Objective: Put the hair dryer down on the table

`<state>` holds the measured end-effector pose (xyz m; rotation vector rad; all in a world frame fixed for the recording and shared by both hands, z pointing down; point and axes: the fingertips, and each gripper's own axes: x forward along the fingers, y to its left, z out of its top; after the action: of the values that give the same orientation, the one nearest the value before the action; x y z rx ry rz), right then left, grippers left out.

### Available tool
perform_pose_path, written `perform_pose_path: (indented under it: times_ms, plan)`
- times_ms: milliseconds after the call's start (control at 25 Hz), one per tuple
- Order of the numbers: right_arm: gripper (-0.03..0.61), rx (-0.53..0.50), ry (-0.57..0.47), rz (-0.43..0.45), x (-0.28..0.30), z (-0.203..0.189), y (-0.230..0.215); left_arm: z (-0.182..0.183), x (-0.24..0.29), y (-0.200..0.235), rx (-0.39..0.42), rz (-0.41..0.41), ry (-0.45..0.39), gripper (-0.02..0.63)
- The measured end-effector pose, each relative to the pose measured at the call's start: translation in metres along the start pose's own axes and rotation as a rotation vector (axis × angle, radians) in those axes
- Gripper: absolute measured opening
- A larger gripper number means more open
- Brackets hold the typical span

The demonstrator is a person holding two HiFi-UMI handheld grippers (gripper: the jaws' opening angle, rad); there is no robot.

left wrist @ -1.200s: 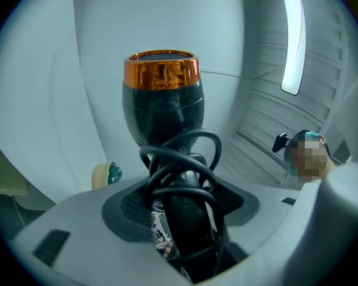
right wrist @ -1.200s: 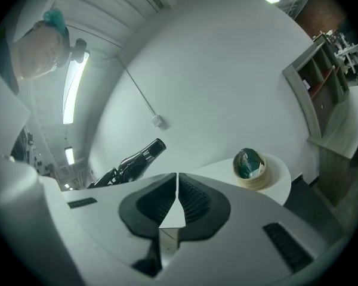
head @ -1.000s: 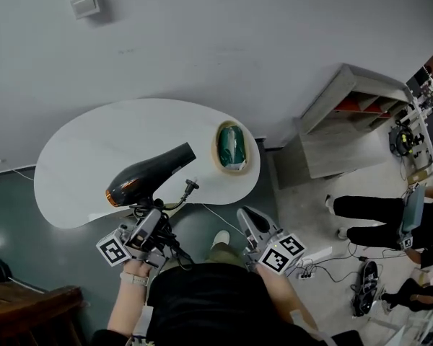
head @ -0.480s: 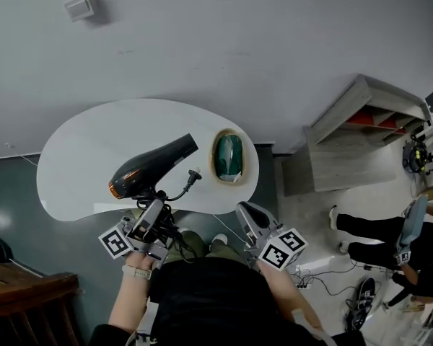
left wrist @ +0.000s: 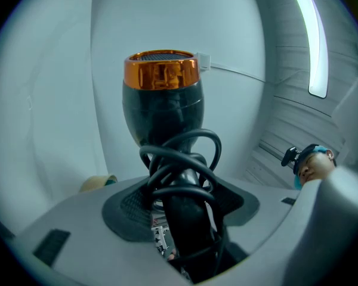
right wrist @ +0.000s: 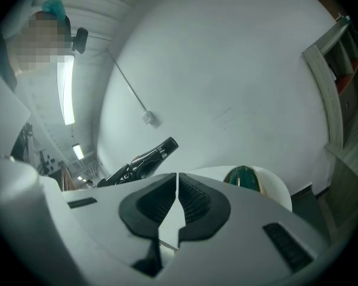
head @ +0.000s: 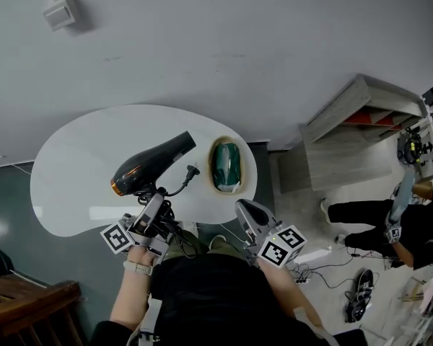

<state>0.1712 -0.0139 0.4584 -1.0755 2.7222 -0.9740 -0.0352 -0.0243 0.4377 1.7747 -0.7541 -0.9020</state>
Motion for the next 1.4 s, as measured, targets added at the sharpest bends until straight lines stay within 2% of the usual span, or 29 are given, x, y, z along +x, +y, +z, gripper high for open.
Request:
perform_pose_path:
  times_ms: [600,920,1400]
  plan:
    - [0.023,-0.008,0.037,-0.118,0.084,0.028,-0.028,0.062,0.049,0.11,-0.139,0.075,0.083,0.282]
    - [0.023,0.006,0.06,-0.177,0.117,0.032,-0.046,0.088,0.068,0.163,-0.168,0.116,0.128,0.281]
    - [0.023,0.07,0.089,-0.215,0.169,0.032,-0.072,0.121,0.082,0.241,-0.236,0.194,0.139,0.281]
